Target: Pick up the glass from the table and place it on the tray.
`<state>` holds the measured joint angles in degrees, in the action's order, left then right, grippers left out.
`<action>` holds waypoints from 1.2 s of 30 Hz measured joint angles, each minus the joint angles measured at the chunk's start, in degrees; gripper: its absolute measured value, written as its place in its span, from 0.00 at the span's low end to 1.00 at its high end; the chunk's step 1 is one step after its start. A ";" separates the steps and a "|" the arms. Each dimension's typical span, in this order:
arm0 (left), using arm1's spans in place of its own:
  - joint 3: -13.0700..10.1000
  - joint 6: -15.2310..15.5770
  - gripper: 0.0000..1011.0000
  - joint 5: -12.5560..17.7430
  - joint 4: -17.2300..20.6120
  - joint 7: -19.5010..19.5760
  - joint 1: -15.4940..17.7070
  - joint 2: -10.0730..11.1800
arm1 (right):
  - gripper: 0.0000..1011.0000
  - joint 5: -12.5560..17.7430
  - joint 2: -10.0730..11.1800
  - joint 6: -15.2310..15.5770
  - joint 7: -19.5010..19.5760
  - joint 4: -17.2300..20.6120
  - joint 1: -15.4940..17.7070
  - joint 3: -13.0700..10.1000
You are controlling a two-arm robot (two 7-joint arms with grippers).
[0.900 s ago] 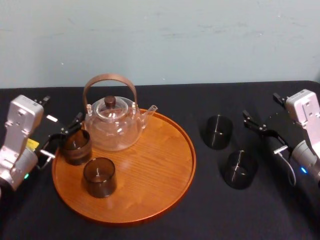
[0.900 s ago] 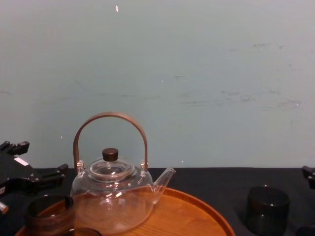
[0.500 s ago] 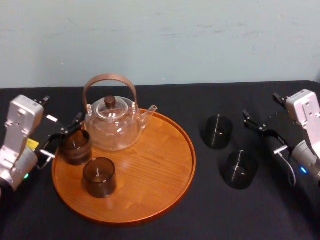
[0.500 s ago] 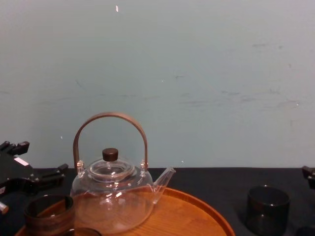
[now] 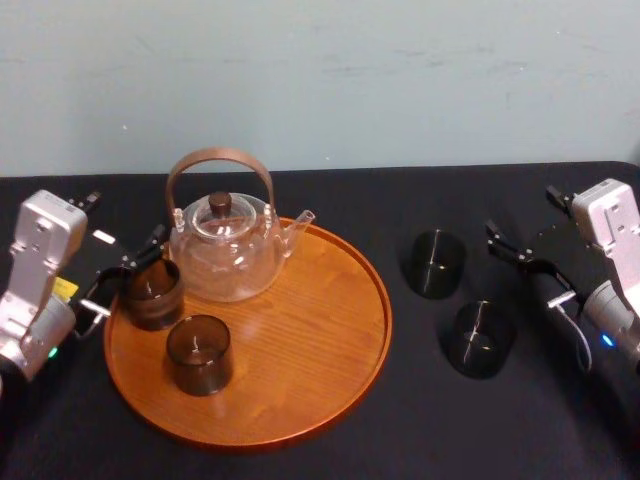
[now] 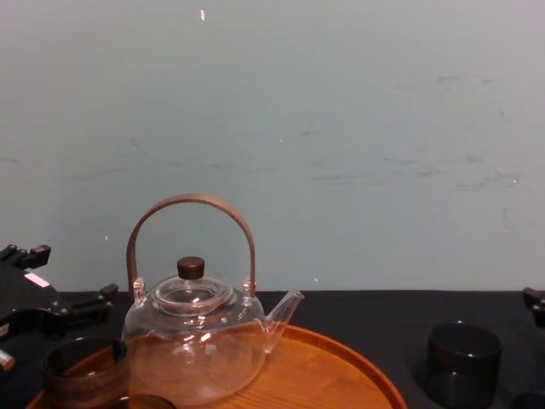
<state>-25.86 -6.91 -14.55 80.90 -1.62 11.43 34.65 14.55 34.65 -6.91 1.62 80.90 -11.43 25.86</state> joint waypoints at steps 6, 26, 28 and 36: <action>0.00 0.00 0.99 0.00 0.00 0.00 0.00 0.00 | 0.99 0.00 0.00 0.00 0.00 0.00 0.00 0.00; 0.00 0.00 0.99 0.00 0.00 0.00 0.00 0.00 | 0.99 2.38 1.59 1.57 -3.93 3.30 2.69 -2.17; 0.00 0.00 0.99 0.00 0.00 -0.01 0.00 0.00 | 0.99 3.17 2.24 2.15 -4.60 4.53 3.66 -2.84; 0.00 0.00 0.99 0.00 0.00 0.00 0.00 0.00 | 0.99 6.82 6.03 4.14 -6.74 10.82 10.14 -7.05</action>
<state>-25.86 -6.91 -14.55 80.90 -1.62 11.43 34.65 21.37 40.68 -2.77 -5.11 91.72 -1.29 18.81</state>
